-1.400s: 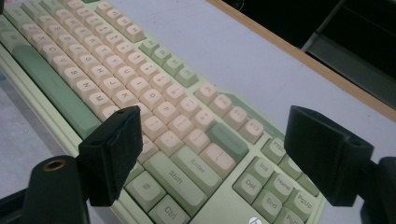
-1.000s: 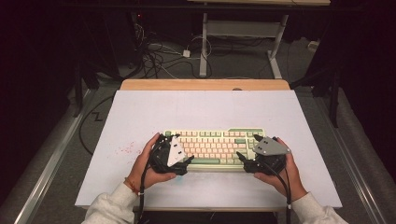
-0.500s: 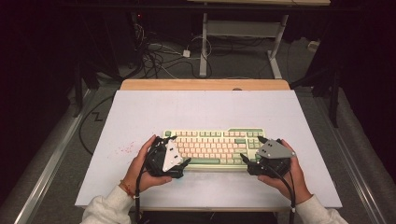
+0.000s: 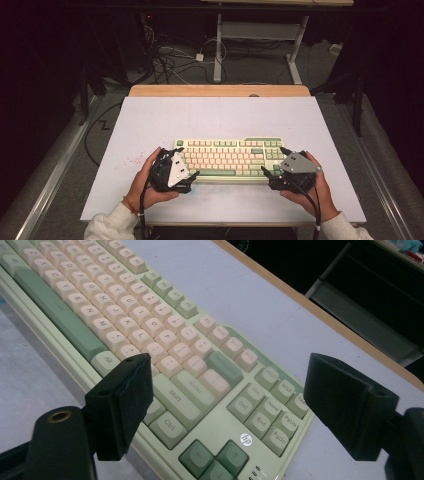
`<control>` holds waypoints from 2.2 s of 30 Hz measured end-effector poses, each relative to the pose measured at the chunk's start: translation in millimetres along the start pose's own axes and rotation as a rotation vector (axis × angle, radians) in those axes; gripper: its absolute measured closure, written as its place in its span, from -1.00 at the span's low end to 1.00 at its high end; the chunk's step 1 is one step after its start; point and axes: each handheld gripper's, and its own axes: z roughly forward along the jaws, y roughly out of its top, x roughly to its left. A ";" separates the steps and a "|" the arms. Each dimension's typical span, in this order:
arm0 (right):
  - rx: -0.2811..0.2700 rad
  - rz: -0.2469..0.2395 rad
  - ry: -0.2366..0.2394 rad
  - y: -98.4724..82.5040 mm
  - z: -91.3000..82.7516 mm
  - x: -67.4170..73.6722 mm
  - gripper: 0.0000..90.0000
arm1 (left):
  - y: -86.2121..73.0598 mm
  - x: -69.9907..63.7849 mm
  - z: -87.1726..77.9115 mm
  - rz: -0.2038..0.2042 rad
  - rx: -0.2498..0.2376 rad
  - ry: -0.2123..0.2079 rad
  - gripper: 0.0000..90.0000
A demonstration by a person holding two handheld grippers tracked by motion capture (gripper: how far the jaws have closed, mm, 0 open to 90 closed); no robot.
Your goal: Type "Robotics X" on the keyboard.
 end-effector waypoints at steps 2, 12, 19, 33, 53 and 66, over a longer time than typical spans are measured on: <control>0.001 0.003 0.002 -0.8 -1.5 -0.3 -0.55 | -1.1 0.3 -1.3 0.000 -0.001 0.001 -0.65; 0.004 0.005 -0.013 -6.1 -8.2 -5.4 -0.55 | -10.2 0.8 -6.0 -0.007 -0.008 0.006 -0.65; 0.008 0.005 -0.019 -10.6 -11.7 -8.2 -0.56 | -18.2 1.0 -9.2 -0.016 0.003 0.006 -0.65; 0.016 0.022 -0.040 -22.1 -21.2 -16.2 -0.56 | -38.9 4.8 -20.1 -0.048 0.026 0.025 -0.65; 0.057 0.046 -0.081 -42.3 -32.0 -24.6 -0.56 | -65.3 8.5 -27.3 -0.095 0.078 0.026 -0.65; 0.085 0.077 -0.097 -61.5 -35.9 -29.3 -0.56 | -82.9 7.5 -24.1 -0.101 0.145 0.041 -0.65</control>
